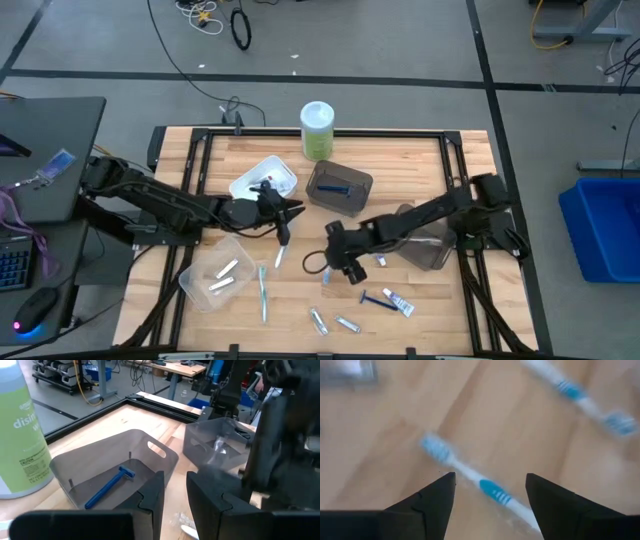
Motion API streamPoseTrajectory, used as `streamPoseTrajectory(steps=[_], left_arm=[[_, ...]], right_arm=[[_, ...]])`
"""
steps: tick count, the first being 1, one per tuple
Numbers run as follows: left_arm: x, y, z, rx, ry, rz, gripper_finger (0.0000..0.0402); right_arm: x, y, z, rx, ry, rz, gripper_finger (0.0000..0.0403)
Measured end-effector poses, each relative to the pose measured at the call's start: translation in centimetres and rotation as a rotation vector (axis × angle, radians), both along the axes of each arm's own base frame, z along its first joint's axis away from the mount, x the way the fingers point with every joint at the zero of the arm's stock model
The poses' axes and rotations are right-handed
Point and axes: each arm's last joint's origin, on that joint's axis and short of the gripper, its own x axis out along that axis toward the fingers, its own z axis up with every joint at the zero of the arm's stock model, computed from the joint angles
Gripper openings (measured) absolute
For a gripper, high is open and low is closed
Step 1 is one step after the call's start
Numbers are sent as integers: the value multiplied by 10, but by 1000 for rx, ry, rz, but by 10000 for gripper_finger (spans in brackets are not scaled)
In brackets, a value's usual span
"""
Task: Pick & Place Travel size toiletries
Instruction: Put the blue toothbrush into the right black bin
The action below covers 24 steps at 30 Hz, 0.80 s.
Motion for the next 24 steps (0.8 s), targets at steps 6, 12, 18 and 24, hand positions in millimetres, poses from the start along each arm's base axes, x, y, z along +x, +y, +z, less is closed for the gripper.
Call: streamPoseTrajectory(steps=[6, 12, 18, 24], left_arm=[[0, 1, 0, -1, 0, 1, 88], [-1, 1, -4, 2, 20, -3, 88], [-2, 1, -6, 3, 40, -2, 88], [-2, 1, -6, 3, 40, -2, 88]], right_arm=[[15, -3, -33, -86, 102, 109, 275], [19, -11, -42, -39, 139, 113, 260], [20, -19, -43, 79, 166, 60, 163], [20, -20, -43, 67, 166, -18, 68]])
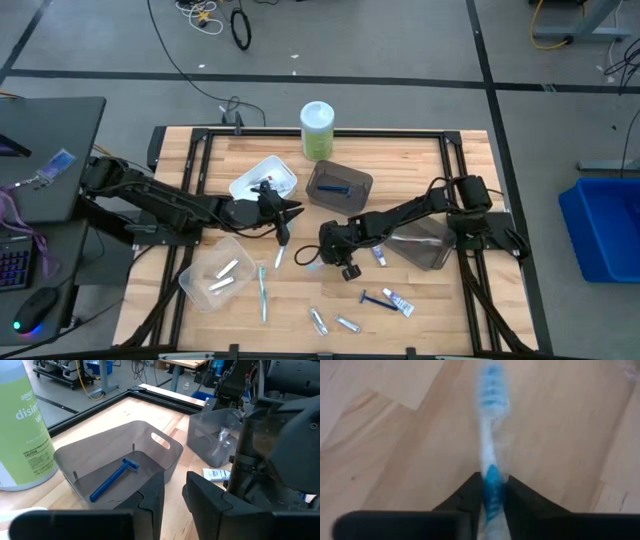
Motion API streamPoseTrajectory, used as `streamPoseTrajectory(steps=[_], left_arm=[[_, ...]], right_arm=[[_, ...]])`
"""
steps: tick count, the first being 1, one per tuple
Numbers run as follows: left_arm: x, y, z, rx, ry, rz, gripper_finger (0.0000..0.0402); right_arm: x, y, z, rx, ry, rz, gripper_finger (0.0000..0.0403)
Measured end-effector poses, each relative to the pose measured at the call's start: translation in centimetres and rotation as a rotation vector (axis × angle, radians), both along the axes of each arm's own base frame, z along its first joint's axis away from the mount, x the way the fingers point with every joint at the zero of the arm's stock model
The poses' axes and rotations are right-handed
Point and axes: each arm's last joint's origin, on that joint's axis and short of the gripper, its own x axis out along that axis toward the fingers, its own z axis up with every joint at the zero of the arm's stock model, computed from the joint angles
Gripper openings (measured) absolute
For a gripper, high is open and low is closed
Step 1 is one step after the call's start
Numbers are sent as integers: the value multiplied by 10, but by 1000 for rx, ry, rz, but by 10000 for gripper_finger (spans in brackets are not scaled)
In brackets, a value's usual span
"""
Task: Pick & Place Travel size toiletries
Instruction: Put the blue toothbrush into the right black bin
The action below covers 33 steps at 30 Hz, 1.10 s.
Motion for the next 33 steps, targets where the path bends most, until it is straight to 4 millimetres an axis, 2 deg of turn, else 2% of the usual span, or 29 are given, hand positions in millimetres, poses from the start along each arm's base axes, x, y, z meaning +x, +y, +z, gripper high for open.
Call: streamPoseTrajectory(steps=[3, 7, 9, 11, 14, 18, 22, 24, 28, 33], left_arm=[[0, 0, 0, 0, 0, 0, 88], [0, 0, 0, 0, 0, 0, 88], [0, 0, -1, 1, 7, 0, 88], [-1, 0, -2, 3, 17, 0, 88], [-1, 0, -2, -1, 18, 1, 88], [-1, 0, -2, -1, 18, 1, 88], [-1, 0, -2, -2, 19, 1, 88], [-1, 0, -2, -2, 18, 2, 88], [-1, 0, -2, -3, 18, 2, 88], [-1, 0, -2, -3, 18, 1, 88]], right_arm=[[-1, 3, 2, 20, 1, -35, 46], [-10, 6, 12, 32, 55, -103, 42], [-17, 7, 26, 53, 69, -155, 40], [-24, 6, 49, 84, 48, -221, 39], [-42, 2, 81, 79, 56, -362, 39], [-81, -11, 127, 23, 52, -599, 39], [-126, -23, 152, -109, 110, -848, 39], [-145, -26, 155, -147, 159, -915, 39], [-171, -22, 146, -141, 256, -925, 39], [-190, -16, 121, -168, 332, -896, 39]])
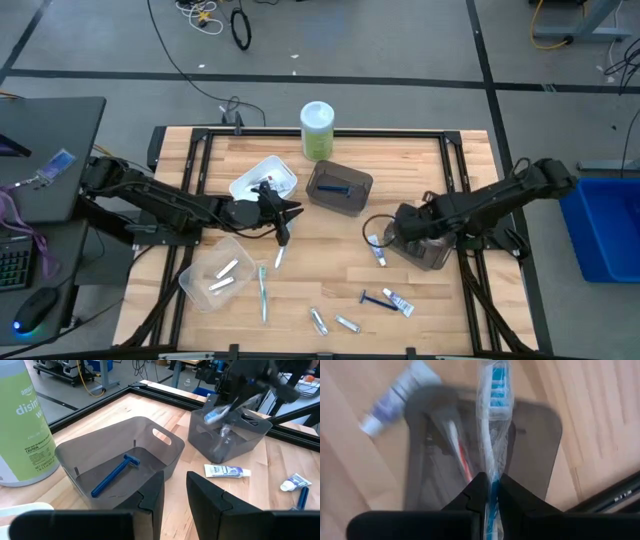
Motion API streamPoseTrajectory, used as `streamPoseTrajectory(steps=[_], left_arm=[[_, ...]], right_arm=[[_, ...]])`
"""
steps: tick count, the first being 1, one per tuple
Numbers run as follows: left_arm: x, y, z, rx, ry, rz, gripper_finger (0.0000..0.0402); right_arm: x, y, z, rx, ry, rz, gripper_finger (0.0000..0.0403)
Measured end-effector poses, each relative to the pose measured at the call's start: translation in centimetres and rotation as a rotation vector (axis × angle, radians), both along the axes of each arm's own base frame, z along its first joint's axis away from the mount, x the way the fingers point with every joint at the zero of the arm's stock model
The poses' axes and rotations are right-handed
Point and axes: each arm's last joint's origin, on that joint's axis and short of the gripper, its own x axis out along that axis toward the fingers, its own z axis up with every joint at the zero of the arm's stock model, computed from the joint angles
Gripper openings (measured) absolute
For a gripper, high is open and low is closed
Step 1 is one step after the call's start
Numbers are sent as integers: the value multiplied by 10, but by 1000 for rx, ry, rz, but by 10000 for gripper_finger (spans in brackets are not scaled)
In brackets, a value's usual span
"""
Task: Pick & Place Travel size toiletries
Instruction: Put the blue toothbrush into the right black bin, then put the nail cutter into the transparent bin
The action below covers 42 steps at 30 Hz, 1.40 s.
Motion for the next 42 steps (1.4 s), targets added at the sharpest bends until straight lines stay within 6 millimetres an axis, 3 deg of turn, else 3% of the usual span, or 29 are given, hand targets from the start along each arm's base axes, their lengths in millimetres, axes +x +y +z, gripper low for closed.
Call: streamPoseTrajectory(steps=[7, 13, 18, 24, 31, 37, 42], left_arm=[[0, 0, 0, 0, 0, -1, 88], [0, 0, 0, 0, -1, 0, 88], [0, 0, 0, 0, -1, 0, 88], [0, 0, 0, -2, -2, 1, 88], [0, -1, 0, -71, -22, -12, 88], [1, -7, 0, -141, -22, -107, 88], [2, -10, 3, -145, -32, -143, 92]], right_arm=[[-11, 3, -42, 17, 42, 70, 48], [-14, 1, -53, 18, 54, 84, 97], [-6, 4, -38, 32, 4, 85, 140], [9, 9, -2, 51, -87, 120, 169], [47, 17, 25, -54, -506, 228, 183], [72, 23, 25, -246, -842, 464, 192], [73, 21, 7, -345, -942, 570, 195]])
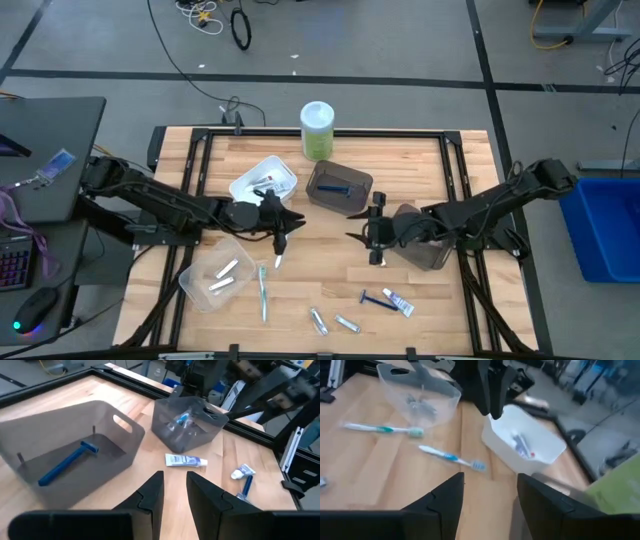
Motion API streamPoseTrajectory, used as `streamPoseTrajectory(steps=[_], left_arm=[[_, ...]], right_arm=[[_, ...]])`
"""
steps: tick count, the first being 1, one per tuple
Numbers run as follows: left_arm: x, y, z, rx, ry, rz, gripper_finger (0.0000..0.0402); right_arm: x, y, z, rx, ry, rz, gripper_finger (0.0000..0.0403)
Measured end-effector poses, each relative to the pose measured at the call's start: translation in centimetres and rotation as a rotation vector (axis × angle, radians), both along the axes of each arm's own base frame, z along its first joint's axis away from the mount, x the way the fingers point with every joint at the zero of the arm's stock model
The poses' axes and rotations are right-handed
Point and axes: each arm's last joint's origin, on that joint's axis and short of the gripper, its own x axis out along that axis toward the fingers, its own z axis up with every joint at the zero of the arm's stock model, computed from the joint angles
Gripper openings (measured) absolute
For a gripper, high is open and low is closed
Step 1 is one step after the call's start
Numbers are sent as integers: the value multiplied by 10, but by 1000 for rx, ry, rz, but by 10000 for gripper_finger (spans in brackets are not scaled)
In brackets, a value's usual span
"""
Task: Pick & Place Travel size toiletries
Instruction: Put the nail cutter into the transparent bin
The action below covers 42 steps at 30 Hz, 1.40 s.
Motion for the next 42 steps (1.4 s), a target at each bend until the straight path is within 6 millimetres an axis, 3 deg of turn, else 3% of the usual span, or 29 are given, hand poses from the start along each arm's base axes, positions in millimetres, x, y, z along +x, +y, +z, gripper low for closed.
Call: streamPoseTrajectory(steps=[8, 16, 26, 34, 38, 42], left_arm=[[7, -1, 20, 150, -23, -44, 137], [9, 1, 23, 135, 49, -32, 181], [9, -2, 23, 78, 40, -81, 177], [6, -18, 23, 3, 32, -133, 174], [16, -25, 19, 12, 67, -143, 174], [46, -34, 25, 111, 99, -225, 174]], right_arm=[[-8, -15, -30, -23, 49, -42, 185], [-6, -23, -32, -12, 50, -70, 178], [-5, -23, -33, 44, 65, 27, 197], [-5, -23, -33, 43, 65, 26, 210], [-5, -23, -32, 44, 63, 26, 214], [-5, -23, -32, 46, 54, 27, 216]])
